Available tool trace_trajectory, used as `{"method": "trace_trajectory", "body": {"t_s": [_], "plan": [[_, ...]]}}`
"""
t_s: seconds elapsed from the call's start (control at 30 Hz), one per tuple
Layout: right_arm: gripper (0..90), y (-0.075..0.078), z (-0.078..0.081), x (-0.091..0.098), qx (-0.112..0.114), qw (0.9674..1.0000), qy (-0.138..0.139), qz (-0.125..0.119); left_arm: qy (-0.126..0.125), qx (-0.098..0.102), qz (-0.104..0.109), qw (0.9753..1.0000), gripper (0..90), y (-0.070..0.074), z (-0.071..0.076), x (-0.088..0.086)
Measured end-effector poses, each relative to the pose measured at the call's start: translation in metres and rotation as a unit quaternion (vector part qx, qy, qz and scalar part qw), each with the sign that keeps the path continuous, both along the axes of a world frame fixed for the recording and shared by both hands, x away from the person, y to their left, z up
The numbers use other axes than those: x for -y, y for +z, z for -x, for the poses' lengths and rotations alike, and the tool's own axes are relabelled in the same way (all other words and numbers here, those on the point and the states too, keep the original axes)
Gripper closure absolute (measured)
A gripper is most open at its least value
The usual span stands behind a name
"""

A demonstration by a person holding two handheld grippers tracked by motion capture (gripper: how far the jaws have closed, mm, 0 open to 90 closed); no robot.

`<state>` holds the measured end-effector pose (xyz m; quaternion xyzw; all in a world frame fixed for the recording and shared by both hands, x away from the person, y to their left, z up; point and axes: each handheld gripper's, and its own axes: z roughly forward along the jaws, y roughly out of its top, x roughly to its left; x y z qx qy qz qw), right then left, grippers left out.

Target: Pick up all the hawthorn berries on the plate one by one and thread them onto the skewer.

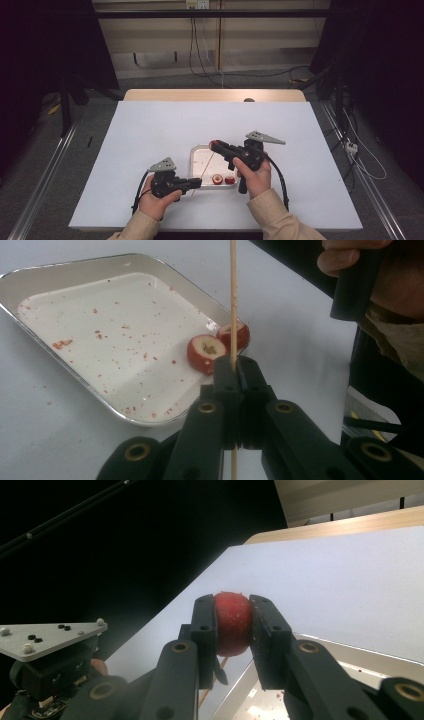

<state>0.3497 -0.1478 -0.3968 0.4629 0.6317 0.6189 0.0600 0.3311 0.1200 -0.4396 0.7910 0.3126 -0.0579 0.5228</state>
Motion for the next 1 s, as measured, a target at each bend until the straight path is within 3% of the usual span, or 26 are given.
{"method": "trace_trajectory", "body": {"t_s": [0.2, 0.47, 0.57, 0.8, 1.0], "plan": [[74.5, -0.001, 0.0, -0.001, -0.004, 0.9997, -0.003, -0.024, -0.001, -0.005, 0.007, 1.0, 89.0, -0.001, 0.0, 0.001], [74.4, -0.003, 0.0, 0.0, -0.001, 0.9996, -0.008, -0.026, 0.025, 0.0, 0.016, 0.9996, 89.0, 0.0, 0.0, -0.004], [74.3, -0.006, 0.001, 0.004, -0.012, 0.9994, 0.0, -0.033, 0.042, -0.003, 0.04, 0.9983, 89.0, 0.0, -0.001, -0.008], [74.6, -0.013, 0.003, 0.001, -0.019, 0.999, 0.009, -0.039, 0.035, 0.003, 0.033, 0.9988, 89.0, 0.0, -0.001, -0.007], [74.1, -0.015, 0.002, 0.001, -0.03, 0.9983, 0.016, -0.048, 0.017, 0.007, 0.014, 0.9997, 88.9, -0.001, -0.001, -0.004]]}}
